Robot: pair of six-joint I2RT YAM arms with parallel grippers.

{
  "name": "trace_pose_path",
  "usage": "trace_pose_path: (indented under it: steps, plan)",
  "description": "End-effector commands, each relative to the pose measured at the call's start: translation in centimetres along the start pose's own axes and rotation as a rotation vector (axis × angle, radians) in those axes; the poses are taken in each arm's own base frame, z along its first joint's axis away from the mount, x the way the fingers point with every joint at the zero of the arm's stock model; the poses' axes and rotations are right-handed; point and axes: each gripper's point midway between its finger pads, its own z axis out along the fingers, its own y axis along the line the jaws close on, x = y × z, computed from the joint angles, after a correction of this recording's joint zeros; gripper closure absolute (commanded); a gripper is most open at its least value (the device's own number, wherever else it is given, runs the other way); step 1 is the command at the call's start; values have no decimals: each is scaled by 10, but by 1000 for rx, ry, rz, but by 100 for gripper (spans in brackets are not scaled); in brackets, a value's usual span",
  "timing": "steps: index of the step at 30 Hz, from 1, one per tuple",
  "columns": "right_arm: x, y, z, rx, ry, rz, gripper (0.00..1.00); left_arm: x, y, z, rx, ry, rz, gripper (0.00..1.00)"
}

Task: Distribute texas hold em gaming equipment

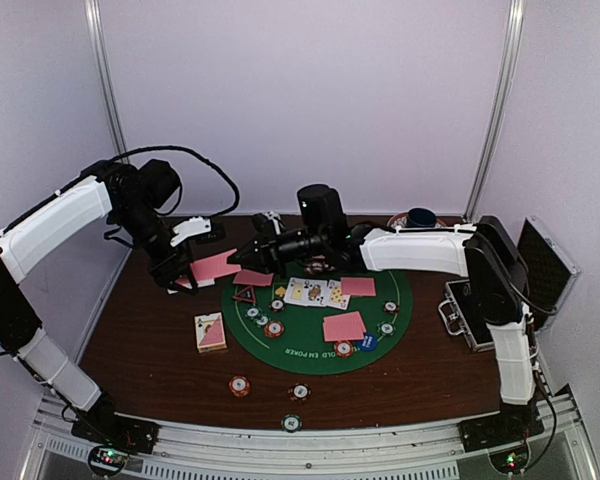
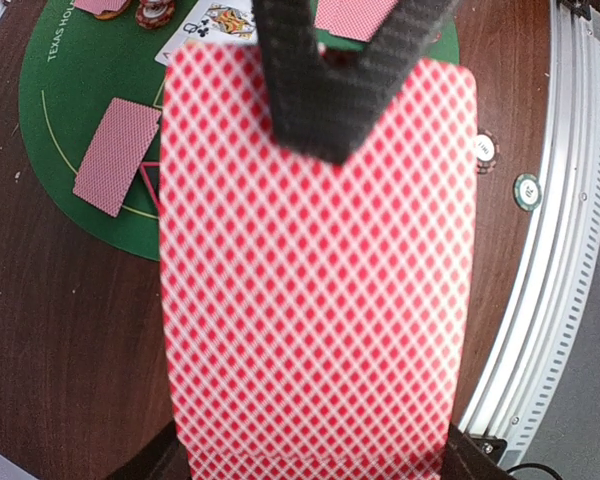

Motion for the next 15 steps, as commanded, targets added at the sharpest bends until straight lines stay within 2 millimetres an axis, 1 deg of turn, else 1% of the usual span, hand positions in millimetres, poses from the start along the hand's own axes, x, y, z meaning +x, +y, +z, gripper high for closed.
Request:
trace_pose_path:
  steps: [1,3,6,7,9,11,12,15]
  plan:
    - [-7,28,-31,-39,-43,-49,100,-3,1,-4,-21,-20,32,100]
    - [-11,24,-43,-30,-62,-47,100,-2,2,-3,-27,-14,31,100]
    - [-17,15,-66,-19,-100,-36,100,-1,4,-2,-35,-9,34,100]
    - [-19,6,-75,-6,-114,-27,100,0,5,-2,-38,-5,33,100]
    - [-23,-5,-95,19,-143,-33,100,0,6,0,-40,0,34,100]
    - [-25,-25,-118,71,-174,-20,100,2,9,2,-46,11,33,100]
    - [-30,-36,-134,92,-204,-11,100,3,9,3,-46,15,31,100]
    - [-36,-68,-175,149,-266,21,100,6,10,7,-43,28,25,100]
